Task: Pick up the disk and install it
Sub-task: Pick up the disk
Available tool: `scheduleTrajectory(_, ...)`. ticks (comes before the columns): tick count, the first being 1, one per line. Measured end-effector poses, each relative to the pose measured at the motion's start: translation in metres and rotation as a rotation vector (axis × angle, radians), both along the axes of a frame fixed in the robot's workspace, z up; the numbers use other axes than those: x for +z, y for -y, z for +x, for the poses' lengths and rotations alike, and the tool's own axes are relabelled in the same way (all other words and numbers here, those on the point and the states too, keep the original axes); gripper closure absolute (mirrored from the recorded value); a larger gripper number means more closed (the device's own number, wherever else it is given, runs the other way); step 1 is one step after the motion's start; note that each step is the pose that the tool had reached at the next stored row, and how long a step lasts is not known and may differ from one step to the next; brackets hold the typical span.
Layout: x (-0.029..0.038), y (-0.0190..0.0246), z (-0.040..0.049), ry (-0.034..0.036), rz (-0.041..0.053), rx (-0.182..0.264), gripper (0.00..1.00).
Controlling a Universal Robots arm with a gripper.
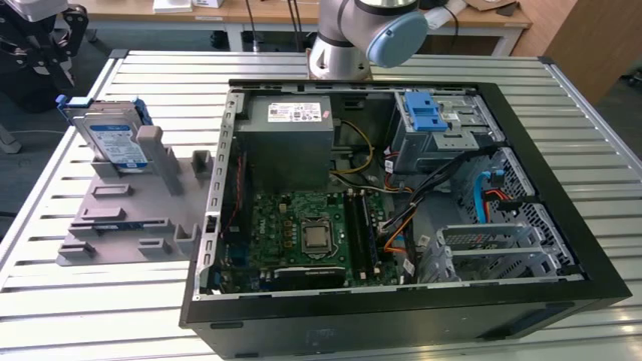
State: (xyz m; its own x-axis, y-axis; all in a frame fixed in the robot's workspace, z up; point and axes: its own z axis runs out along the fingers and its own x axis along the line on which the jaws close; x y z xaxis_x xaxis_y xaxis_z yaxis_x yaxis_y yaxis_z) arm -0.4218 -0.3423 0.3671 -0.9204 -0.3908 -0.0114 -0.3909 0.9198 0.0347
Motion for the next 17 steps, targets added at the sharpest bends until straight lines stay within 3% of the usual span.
scheduleTrajectory(11,0.0000,0.0000,0.0000,0.0000,0.0000,0.016,0.89)
scheduleTrajectory(17,0.0000,0.0000,0.0000,0.0000,0.0000,0.066,0.89)
